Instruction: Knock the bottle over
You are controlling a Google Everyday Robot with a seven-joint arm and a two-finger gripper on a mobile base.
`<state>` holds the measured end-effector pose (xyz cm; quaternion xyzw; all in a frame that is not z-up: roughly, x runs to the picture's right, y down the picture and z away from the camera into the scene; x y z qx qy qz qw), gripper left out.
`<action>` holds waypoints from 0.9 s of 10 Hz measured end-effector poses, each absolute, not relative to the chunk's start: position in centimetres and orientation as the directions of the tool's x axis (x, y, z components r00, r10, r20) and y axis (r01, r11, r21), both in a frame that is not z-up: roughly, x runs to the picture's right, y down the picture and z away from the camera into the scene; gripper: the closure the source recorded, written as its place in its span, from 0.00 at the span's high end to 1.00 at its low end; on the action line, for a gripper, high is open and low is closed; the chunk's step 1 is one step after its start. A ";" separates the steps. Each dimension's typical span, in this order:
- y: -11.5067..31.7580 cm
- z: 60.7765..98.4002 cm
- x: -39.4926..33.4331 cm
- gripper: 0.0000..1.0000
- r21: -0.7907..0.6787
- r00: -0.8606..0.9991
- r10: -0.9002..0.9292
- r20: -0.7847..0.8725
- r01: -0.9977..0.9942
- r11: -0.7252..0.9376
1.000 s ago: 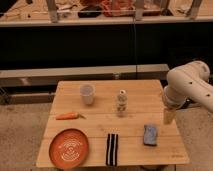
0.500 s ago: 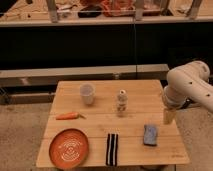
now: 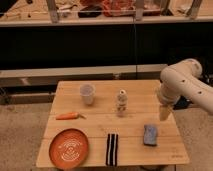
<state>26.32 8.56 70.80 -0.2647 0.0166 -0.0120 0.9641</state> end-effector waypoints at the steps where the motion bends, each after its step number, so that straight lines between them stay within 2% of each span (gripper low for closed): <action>1: 8.1 71.4 25.9 0.80 -0.504 0.999 -0.046 -0.021 0.029 0.863; 9: 6.4 73.9 23.3 0.80 -0.471 0.988 -0.151 0.021 0.143 0.870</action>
